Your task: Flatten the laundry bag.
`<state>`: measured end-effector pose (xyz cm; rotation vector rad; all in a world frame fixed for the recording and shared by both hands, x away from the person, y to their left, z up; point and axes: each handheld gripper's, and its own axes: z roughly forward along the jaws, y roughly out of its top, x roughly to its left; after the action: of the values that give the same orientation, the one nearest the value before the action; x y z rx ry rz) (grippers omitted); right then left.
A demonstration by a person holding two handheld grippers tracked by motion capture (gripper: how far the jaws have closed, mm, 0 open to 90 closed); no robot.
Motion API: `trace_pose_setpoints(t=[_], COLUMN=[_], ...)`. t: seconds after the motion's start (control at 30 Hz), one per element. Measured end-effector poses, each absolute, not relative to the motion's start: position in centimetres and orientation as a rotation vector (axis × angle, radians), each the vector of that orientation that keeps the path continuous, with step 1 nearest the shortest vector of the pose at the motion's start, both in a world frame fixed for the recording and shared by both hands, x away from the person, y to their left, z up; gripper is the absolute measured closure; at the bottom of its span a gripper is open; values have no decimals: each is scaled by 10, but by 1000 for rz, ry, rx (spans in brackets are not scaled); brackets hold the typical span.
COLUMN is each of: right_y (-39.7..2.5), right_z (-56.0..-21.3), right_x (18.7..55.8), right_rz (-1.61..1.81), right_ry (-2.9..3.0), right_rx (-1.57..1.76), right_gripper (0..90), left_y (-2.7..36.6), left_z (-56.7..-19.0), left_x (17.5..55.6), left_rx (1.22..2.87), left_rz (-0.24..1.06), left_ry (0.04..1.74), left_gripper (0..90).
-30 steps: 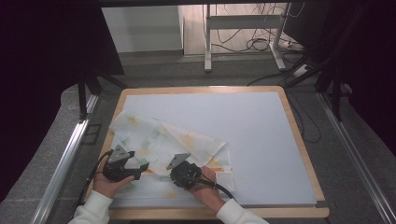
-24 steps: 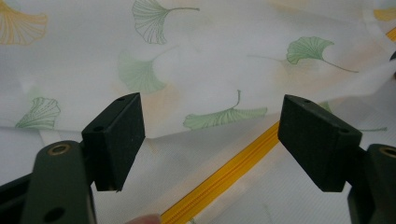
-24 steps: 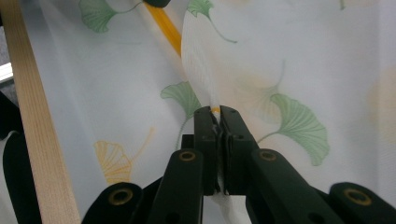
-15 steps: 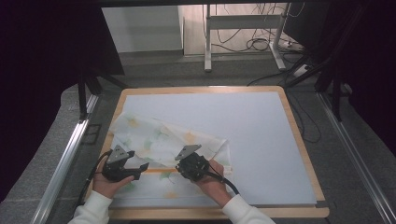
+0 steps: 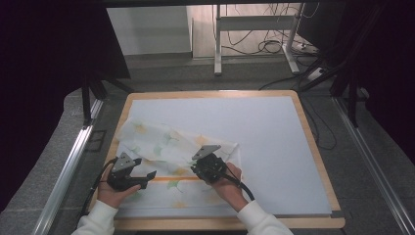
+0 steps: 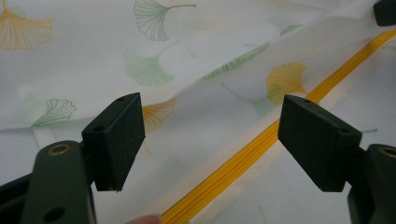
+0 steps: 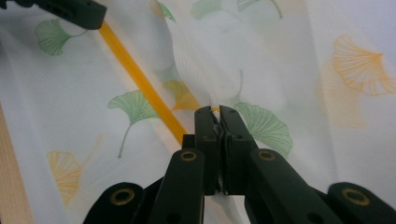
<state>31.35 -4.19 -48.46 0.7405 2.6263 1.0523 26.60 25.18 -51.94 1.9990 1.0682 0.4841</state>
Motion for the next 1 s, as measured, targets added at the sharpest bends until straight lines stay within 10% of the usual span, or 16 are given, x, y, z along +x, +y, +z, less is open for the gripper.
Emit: trace_pose_setpoints(t=[1.0], right_y=[-74], right_z=[-470], right_x=[351], right_rz=[1143], right_ry=[2484], right_rx=[896], right_gripper=[867], left_y=[247], left_z=[-524], left_x=[268], left_rx=[2045], left_rz=[467], left_ry=[1048], left_gripper=[229])
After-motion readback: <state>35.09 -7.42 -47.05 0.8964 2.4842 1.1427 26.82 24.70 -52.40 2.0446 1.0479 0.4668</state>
